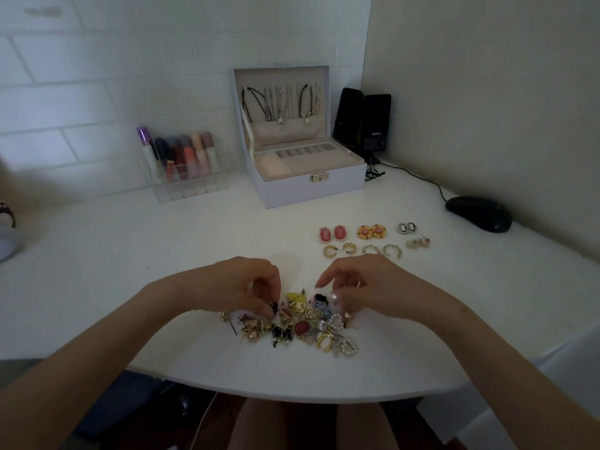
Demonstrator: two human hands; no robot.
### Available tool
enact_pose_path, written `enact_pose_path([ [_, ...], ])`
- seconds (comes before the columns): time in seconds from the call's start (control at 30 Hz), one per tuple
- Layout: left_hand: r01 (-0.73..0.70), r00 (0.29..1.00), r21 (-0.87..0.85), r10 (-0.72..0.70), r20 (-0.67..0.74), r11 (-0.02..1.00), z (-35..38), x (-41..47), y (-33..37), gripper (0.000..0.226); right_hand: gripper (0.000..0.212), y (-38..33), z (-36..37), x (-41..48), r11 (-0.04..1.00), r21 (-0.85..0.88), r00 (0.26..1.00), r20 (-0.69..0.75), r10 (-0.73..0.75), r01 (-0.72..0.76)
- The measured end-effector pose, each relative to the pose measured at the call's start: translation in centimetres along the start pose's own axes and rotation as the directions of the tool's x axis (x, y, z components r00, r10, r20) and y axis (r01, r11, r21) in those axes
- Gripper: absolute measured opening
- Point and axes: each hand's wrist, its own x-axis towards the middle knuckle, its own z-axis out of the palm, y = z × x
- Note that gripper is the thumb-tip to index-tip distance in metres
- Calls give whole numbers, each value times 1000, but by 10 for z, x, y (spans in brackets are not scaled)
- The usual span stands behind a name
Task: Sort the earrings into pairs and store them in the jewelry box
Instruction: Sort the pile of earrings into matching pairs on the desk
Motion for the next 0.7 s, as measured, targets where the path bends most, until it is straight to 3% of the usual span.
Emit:
enact_pose_path([
  [0.2, 17, 999, 66, -15, -30, 998, -1, -1, 1, 17, 14, -7, 8, 8, 989, -146, 999, -29, -26, 21],
  [0.5, -90, 976, -147, 58, -208, 985, -8, -1, 3, 19, 18, -8, 1, 5, 979, 204, 987, -163, 9, 25],
  [0.7, -116, 977, -188, 78, -199, 975, -5, 5, 8, 17, 25, -12, -6, 1, 966, 237, 986, -151, -70, 104],
])
